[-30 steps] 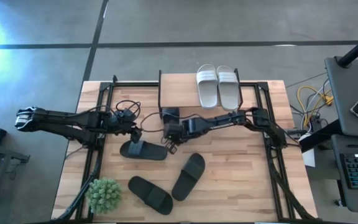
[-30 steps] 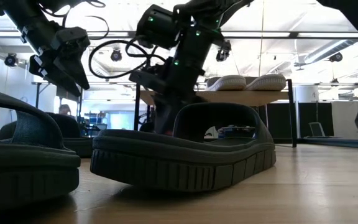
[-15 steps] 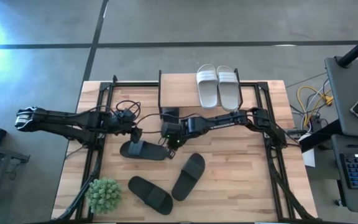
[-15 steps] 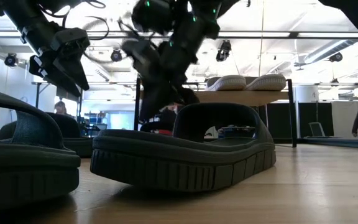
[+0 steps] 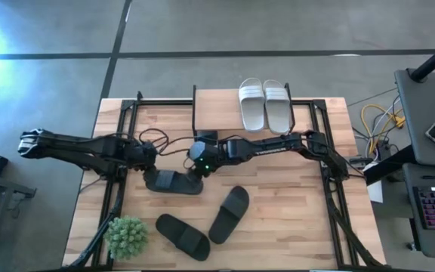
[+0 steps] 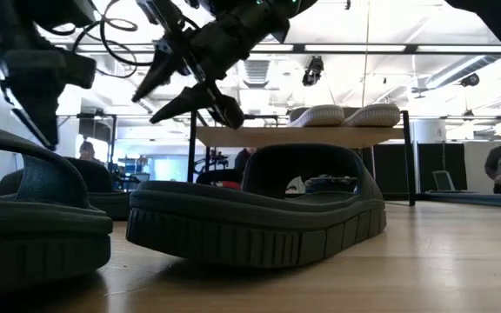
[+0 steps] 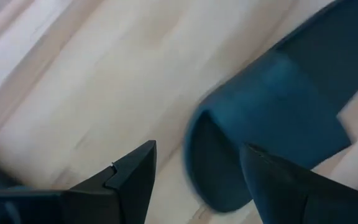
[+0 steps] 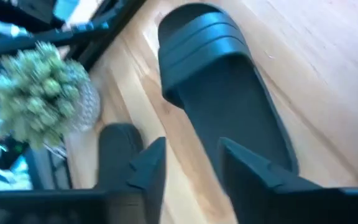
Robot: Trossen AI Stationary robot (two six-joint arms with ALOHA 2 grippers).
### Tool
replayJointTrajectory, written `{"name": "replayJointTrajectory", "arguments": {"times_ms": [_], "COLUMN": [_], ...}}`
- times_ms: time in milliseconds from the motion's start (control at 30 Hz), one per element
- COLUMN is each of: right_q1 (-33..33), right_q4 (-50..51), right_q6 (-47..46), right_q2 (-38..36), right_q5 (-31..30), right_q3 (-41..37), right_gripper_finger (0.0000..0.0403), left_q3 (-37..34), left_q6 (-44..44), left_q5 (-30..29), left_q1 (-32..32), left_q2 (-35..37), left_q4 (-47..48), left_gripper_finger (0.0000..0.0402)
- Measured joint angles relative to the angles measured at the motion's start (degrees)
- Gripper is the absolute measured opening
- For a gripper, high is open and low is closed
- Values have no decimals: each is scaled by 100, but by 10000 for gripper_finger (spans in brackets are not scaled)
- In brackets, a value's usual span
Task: Pick and place slides into the shelf
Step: Put the black slide under the shelf
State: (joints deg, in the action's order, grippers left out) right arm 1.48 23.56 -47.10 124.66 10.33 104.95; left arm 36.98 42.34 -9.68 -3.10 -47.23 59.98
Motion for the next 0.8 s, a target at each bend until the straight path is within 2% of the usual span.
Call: {"name": "replayJointTrajectory", "arguments": {"times_ms": [133, 267, 367, 600, 800], "right_q1": [36, 81, 90, 87, 64], "right_q4": [-25, -44, -133, -1329, -1546], "right_q6": [-988, -1845, -2255, -2896, -3243], "right_q2": [0, 1, 22, 448, 1110], "right_q5": [-115, -370, -426, -270, 42], "right_q3": [-36, -102, -125, -115, 231], "right_gripper_finger": [200, 223, 228, 228, 228], "left_q3": [202, 413, 536, 863, 1380], "left_q6": [340, 648, 685, 241, 126], "left_q5": [-517, -749, -755, -800, -1583], "left_q1": [-194, -419, -504, -539, -539], "left_q2": [303, 807, 1243, 2235, 3148], "left_q4": [726, 795, 800, 750, 740], "left_gripper_finger": [212, 195, 181, 163, 162]}}
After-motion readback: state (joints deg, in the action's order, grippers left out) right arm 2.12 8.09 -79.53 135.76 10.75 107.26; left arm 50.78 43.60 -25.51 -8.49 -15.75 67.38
